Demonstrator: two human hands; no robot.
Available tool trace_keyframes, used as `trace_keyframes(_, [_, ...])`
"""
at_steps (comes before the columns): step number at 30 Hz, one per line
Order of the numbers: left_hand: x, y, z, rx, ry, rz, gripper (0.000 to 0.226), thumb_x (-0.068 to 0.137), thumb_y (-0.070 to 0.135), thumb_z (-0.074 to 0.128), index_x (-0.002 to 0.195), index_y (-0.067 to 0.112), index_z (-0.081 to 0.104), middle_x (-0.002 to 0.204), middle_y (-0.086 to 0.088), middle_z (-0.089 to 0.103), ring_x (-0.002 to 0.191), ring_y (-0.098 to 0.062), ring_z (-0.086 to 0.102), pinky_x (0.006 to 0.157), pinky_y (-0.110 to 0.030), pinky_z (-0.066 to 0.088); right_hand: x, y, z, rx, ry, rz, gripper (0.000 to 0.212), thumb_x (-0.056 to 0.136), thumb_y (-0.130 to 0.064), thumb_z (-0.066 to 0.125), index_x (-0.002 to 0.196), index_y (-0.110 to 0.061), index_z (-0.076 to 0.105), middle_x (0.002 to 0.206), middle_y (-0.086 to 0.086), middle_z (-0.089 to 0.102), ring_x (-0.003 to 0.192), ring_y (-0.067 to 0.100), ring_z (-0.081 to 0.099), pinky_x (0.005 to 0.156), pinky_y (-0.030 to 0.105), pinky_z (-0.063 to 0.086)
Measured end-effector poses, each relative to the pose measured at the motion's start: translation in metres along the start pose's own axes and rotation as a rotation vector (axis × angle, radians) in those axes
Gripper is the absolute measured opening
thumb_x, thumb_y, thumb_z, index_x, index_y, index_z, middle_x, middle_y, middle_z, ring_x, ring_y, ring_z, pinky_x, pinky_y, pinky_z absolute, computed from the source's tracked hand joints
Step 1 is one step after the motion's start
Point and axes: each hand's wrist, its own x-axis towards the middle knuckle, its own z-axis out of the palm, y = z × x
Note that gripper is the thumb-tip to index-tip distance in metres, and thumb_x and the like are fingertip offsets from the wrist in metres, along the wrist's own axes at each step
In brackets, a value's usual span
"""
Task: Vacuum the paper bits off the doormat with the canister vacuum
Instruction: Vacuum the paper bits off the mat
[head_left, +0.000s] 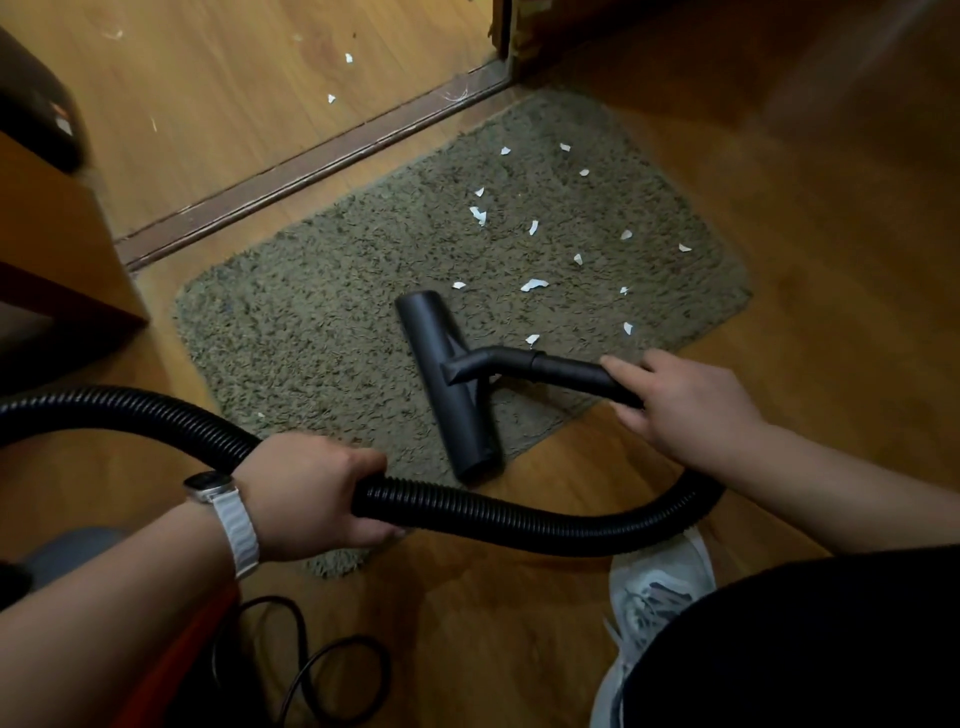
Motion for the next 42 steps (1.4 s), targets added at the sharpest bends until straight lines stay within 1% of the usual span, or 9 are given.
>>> trace_keyframes(8, [0.005,0.006,-0.003,-0.012,-0.015,-0.048,0.076,0.058,0.096,0.022,0.082,0.03,0.053,0.056,0.009,0.044,0.059,-0.011,0.055,0.054,-0.027,0.046,0.006,0.036,-0.018,-0.006,0.023,0.21,0.054,0.093,-0.05,0.054,0.145,-0.037,0.043,0.101,0.002,0.055,0.094,0.029,0.062,0.06,0.032,0.043])
trace_keyframes(11, [0.008,0.008,-0.002,-0.051,0.014,-0.059,0.082,0.052,0.099,0.009,0.079,0.033,0.048,0.056,0.01,0.046,0.055,-0.008,0.048,0.053,-0.026,0.043,0.006,0.055,-0.025,-0.01,0.02,0.303,0.051,0.094,-0.049,0.054,0.143,-0.038,0.045,0.091,-0.002,0.047,0.089,0.028,0.059,0.055,0.03,0.039])
trace_keyframes(16, [0.013,0.009,-0.005,-0.122,0.053,-0.065,0.085,0.051,0.1,0.003,0.078,0.034,0.049,0.056,0.01,0.051,0.056,-0.007,0.056,0.053,-0.026,0.047,0.001,0.08,-0.024,0.024,0.027,0.408,0.042,0.094,-0.046,0.055,0.135,-0.036,0.052,0.088,0.001,0.052,0.078,0.023,0.049,0.052,0.029,0.035])
trace_keyframes(19, [0.014,0.013,-0.005,-0.123,0.053,-0.061,0.087,0.051,0.098,0.006,0.082,0.032,0.053,0.057,0.01,0.05,0.056,-0.007,0.053,0.053,-0.026,0.046,0.0,0.082,-0.019,0.072,-0.008,0.386,0.039,0.094,-0.044,0.056,0.131,-0.034,0.055,0.087,0.002,0.055,0.08,0.025,0.054,0.054,0.031,0.043])
trace_keyframes(22, [0.014,0.013,-0.004,-0.103,0.035,-0.052,0.083,0.053,0.097,0.01,0.082,0.032,0.053,0.059,0.01,0.052,0.056,-0.007,0.054,0.054,-0.027,0.048,-0.001,0.072,-0.015,0.081,-0.043,0.328,0.042,0.093,-0.046,0.057,0.134,-0.038,0.052,0.088,-0.002,0.053,0.08,0.023,0.054,0.053,0.029,0.037])
trace_keyframes(26, [0.013,0.01,0.0,-0.06,0.016,-0.019,0.088,0.053,0.102,0.012,0.088,0.033,0.056,0.064,0.011,0.057,0.063,-0.006,0.06,0.058,-0.027,0.05,-0.008,0.05,-0.008,0.019,-0.075,0.221,0.052,0.093,-0.051,0.054,0.143,-0.042,0.042,0.093,-0.006,0.046,0.094,0.024,0.061,0.059,0.029,0.036])
trace_keyframes(31, [0.014,0.01,-0.003,-0.014,-0.034,0.001,0.076,0.06,0.093,0.023,0.094,0.033,0.055,0.068,0.011,0.054,0.068,-0.006,0.061,0.06,-0.026,0.049,-0.016,0.036,0.002,0.021,-0.056,0.144,0.059,0.091,-0.051,0.058,0.147,-0.038,0.043,0.106,0.0,0.059,0.094,0.027,0.064,0.063,0.031,0.042])
trace_keyframes(36, [0.014,0.011,-0.004,-0.036,0.001,-0.023,0.08,0.058,0.096,0.024,0.09,0.031,0.058,0.059,0.01,0.047,0.065,-0.009,0.062,0.056,-0.027,0.045,-0.014,0.044,0.001,0.005,-0.017,0.218,0.055,0.092,-0.048,0.057,0.145,-0.036,0.046,0.094,-0.002,0.05,0.089,0.027,0.062,0.056,0.029,0.036])
trace_keyframes(42, [0.014,0.011,-0.005,-0.057,0.029,-0.06,0.094,0.048,0.097,0.002,0.09,0.032,0.055,0.061,0.01,0.05,0.061,-0.008,0.055,0.055,-0.026,0.045,-0.003,0.06,-0.007,0.018,-0.01,0.352,0.051,0.095,-0.05,0.052,0.144,-0.036,0.044,0.093,-0.002,0.046,0.09,0.026,0.058,0.058,0.03,0.037])
